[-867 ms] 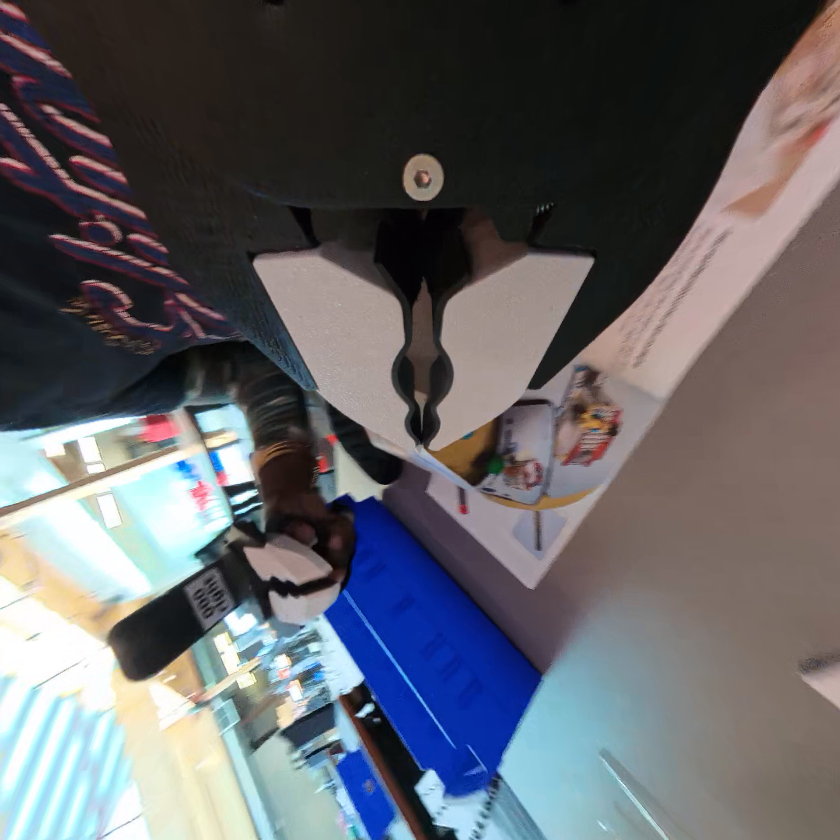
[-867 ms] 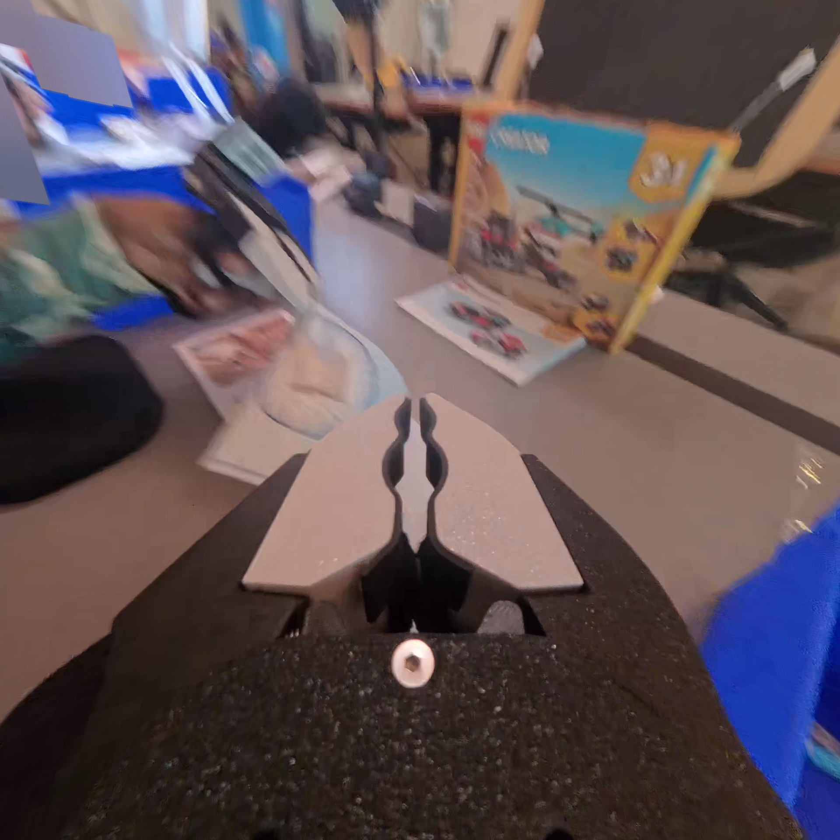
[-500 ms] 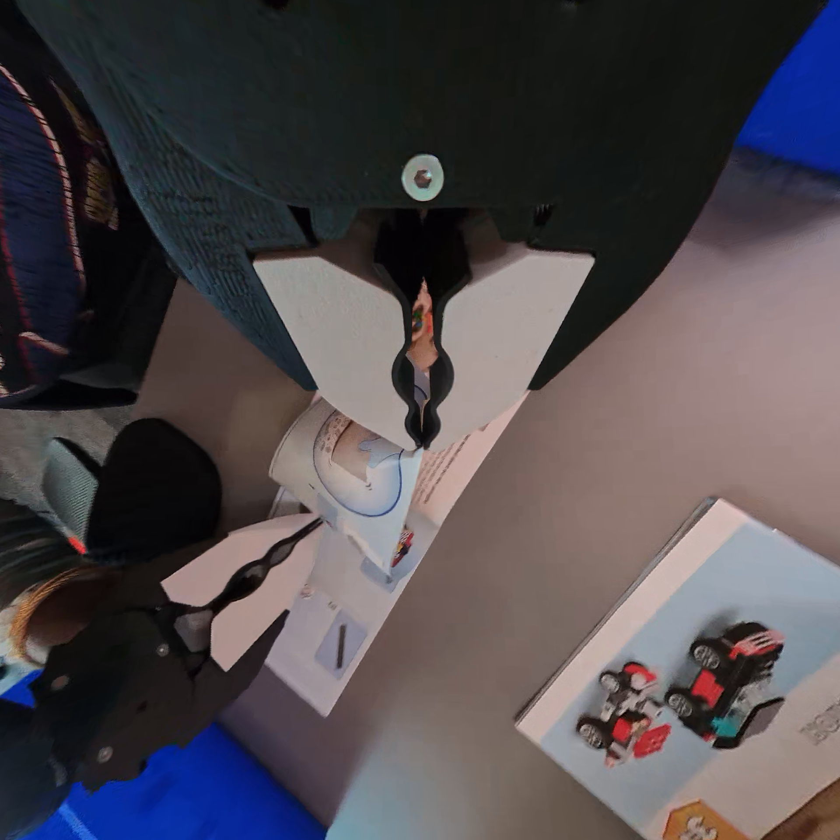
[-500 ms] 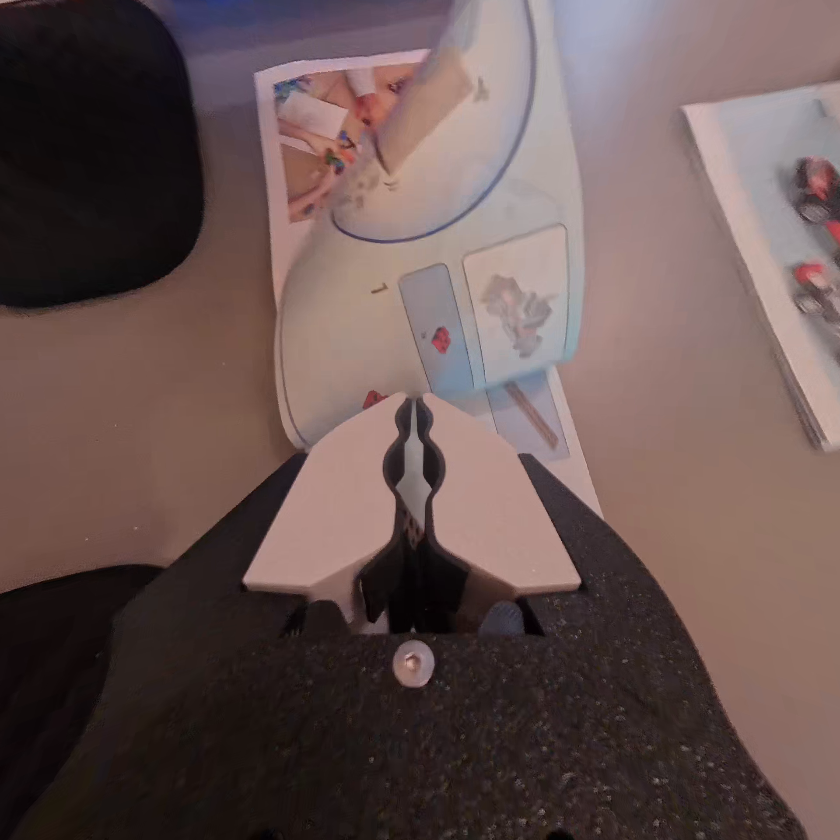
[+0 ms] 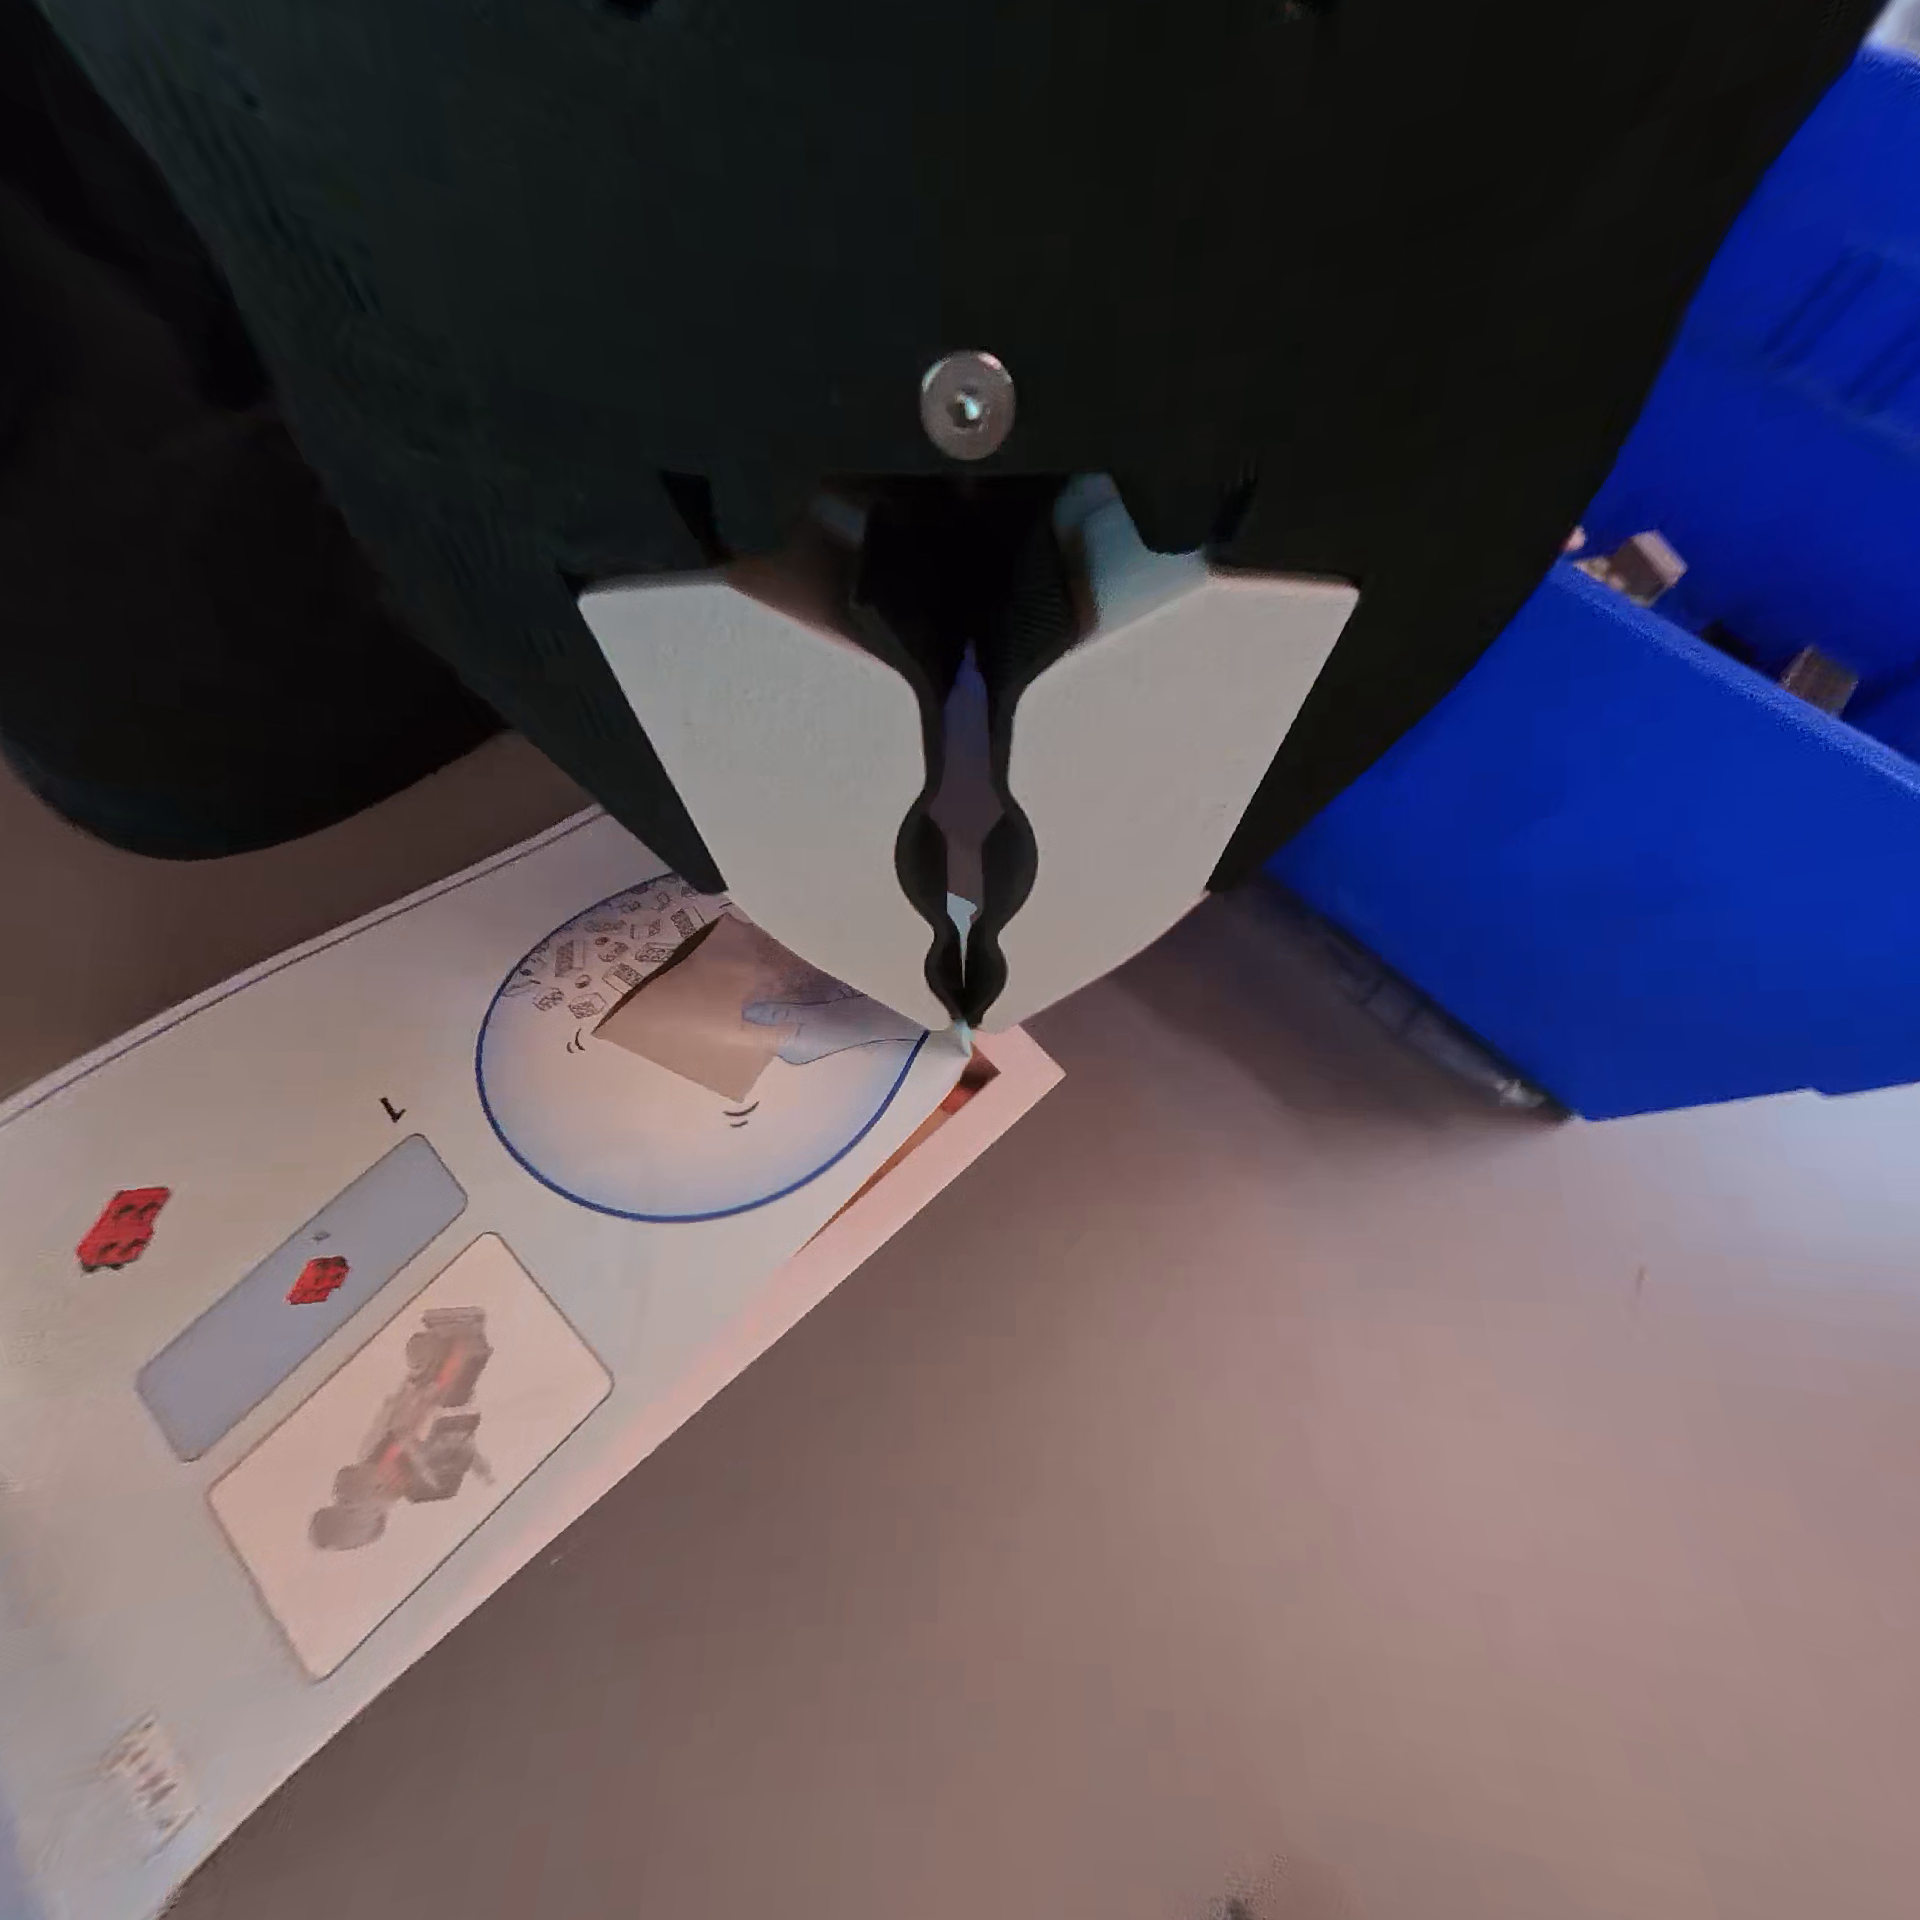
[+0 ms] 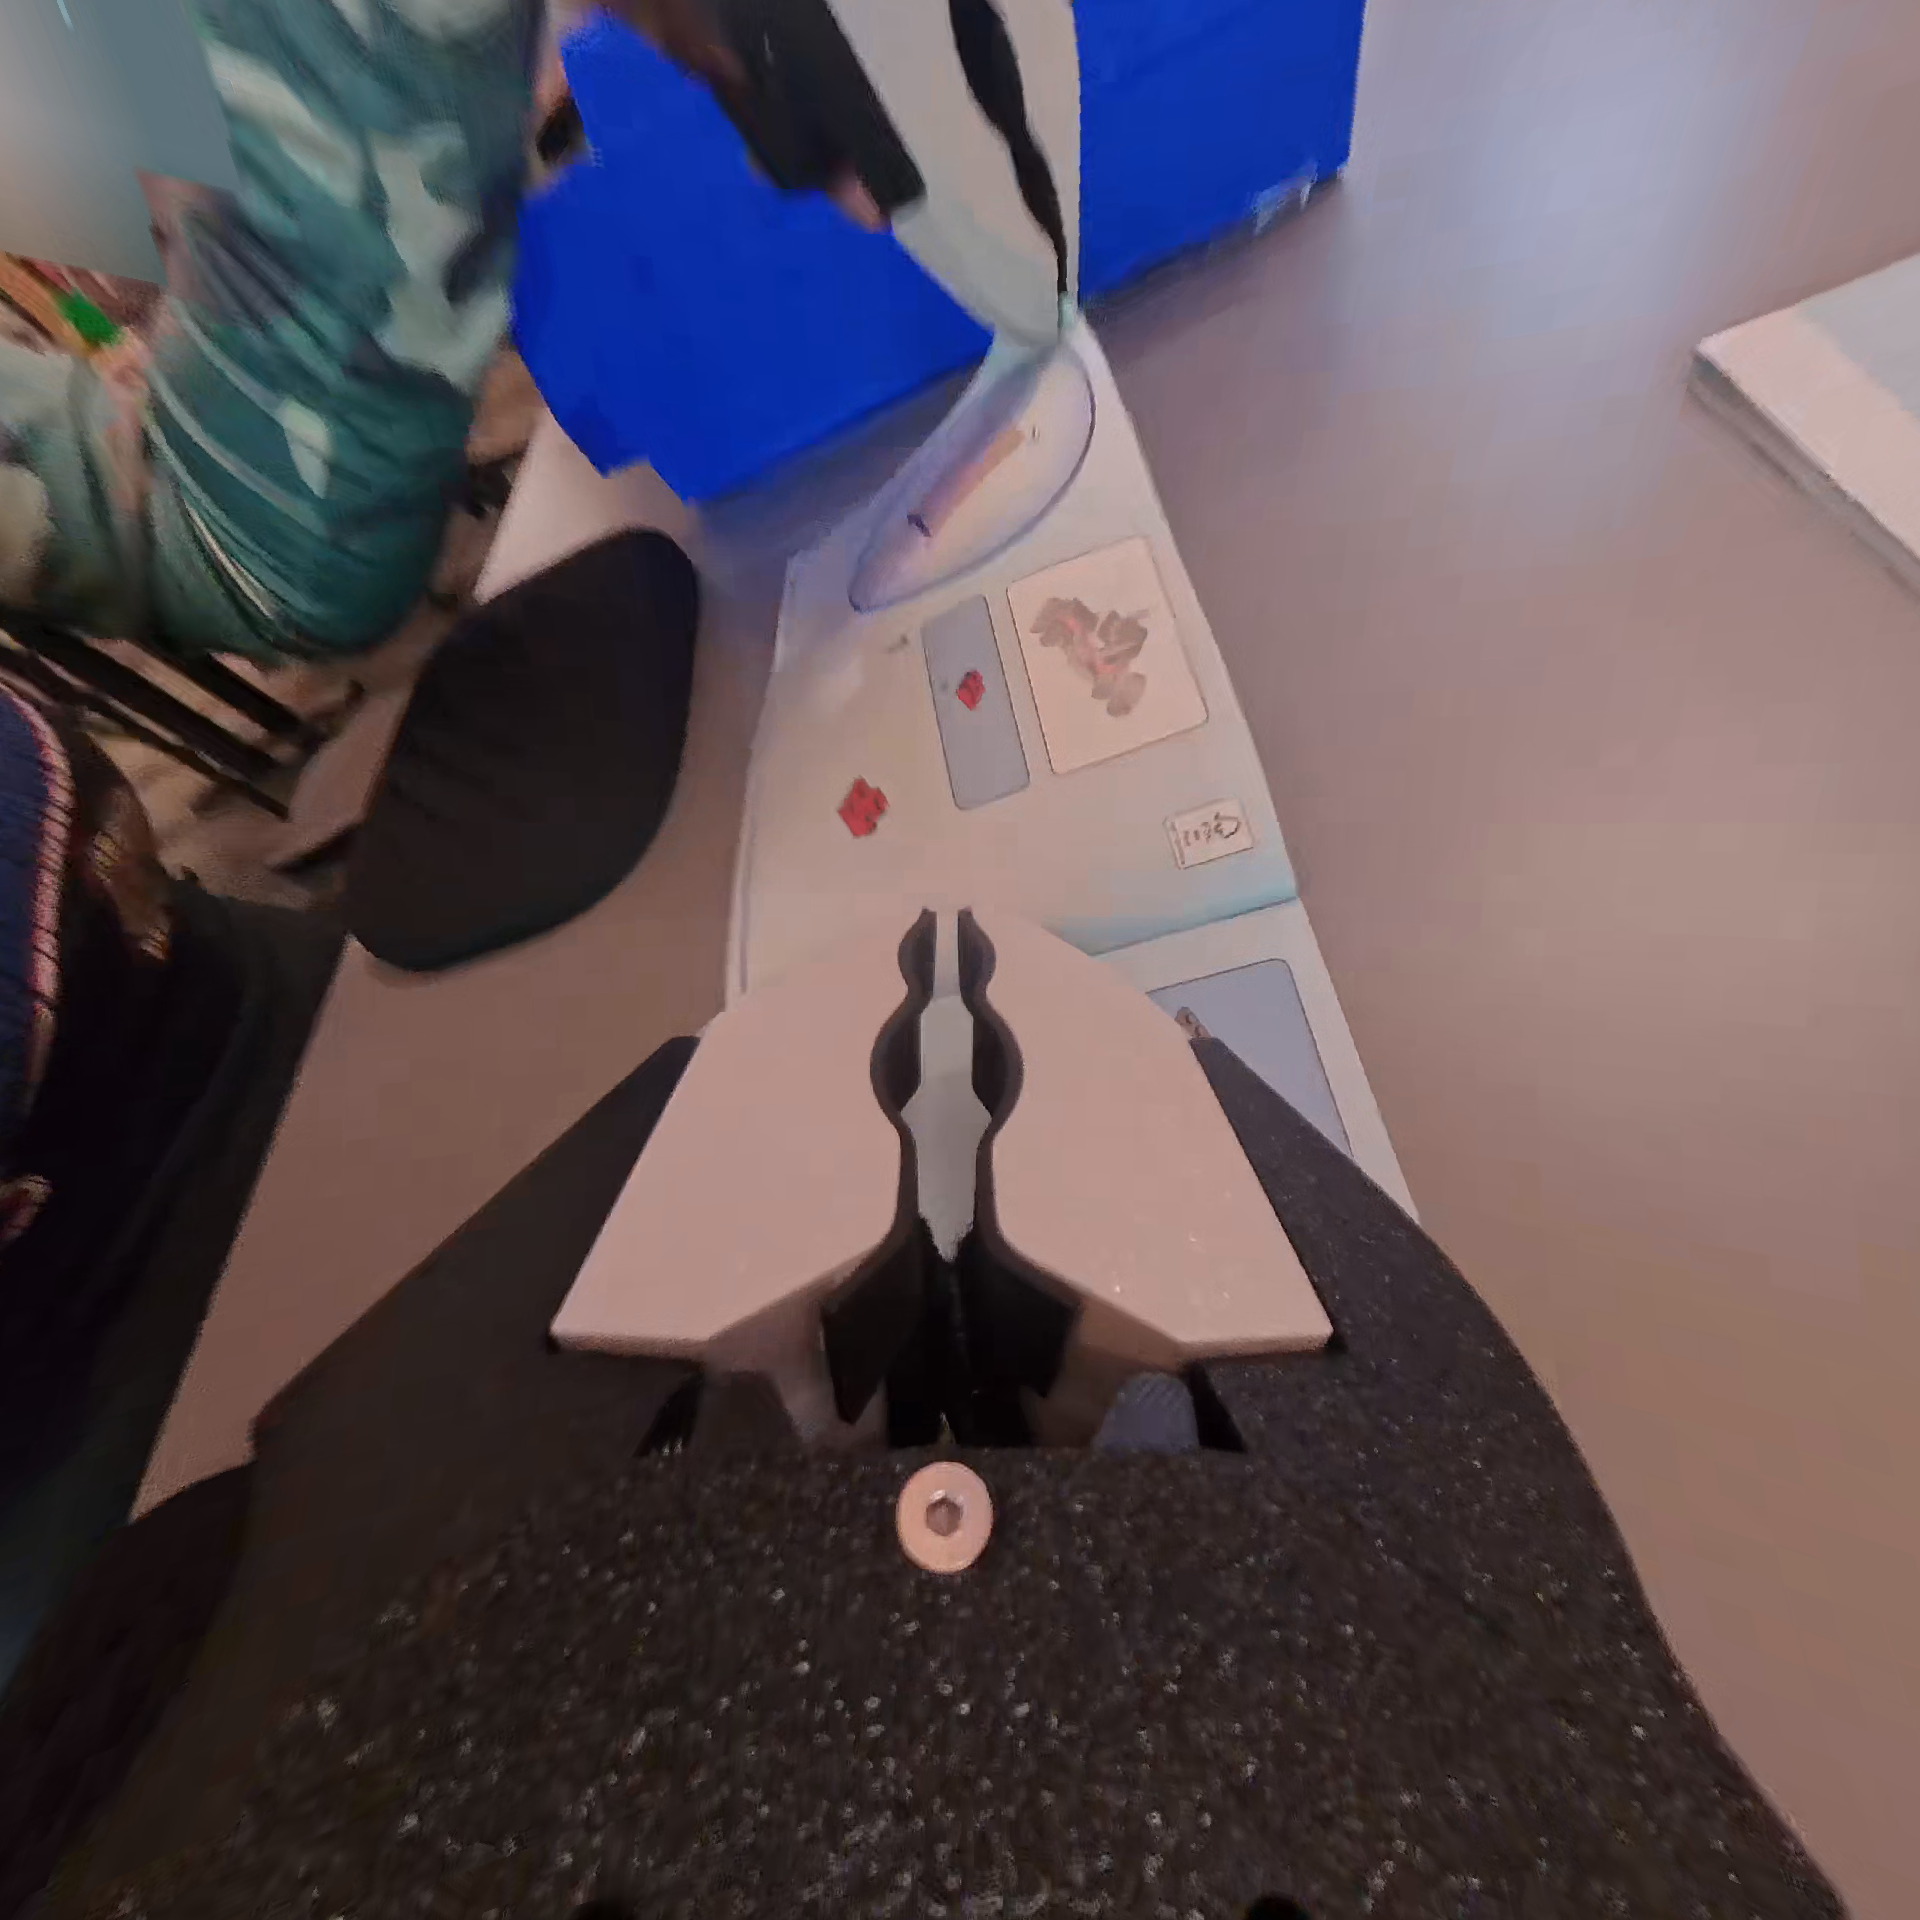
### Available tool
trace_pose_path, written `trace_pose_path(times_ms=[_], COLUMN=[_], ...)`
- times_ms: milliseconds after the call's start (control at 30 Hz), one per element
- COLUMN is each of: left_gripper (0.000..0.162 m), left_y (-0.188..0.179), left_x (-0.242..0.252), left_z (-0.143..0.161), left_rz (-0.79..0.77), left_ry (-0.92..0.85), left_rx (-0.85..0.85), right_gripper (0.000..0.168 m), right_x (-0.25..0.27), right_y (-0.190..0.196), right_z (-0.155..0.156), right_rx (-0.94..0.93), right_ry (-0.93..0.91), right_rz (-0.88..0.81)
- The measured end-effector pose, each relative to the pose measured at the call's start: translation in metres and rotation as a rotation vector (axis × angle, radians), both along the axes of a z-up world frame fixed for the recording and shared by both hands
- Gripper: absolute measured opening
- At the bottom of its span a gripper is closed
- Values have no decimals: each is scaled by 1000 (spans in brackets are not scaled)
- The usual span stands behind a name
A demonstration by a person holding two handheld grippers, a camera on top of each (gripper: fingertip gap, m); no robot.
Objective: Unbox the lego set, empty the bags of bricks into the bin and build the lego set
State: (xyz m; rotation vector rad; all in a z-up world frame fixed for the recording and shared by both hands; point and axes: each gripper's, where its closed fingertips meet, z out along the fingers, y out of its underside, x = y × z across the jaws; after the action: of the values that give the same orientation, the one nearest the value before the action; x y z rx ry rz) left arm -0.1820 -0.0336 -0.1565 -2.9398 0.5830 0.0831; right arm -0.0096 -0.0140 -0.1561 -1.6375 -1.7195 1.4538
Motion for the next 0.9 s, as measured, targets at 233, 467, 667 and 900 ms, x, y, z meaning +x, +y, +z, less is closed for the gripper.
trace_pose_path(times_ms=[233,467,667,900], left_gripper=[0,0,9,0], left_y=[-3,-3,2,-5], left_x=[-11,-16,-34,147], left_z=[-23,-35,-14,64], left_rz=[-17,-3,35,-251], left_ry=[159,195,314,-730], left_rx=[-125,-155,-47,474], right_gripper=[1,0,0,0], right_x=[-3,-7,-10,-11], right_y=[-15,-23,-21,-21], right_z=[-12,-30,-32,-33], right_rx=[31,108,85,71], right_ry=[-80,-182,-207,-216], right_rz=[85,113,81,79])
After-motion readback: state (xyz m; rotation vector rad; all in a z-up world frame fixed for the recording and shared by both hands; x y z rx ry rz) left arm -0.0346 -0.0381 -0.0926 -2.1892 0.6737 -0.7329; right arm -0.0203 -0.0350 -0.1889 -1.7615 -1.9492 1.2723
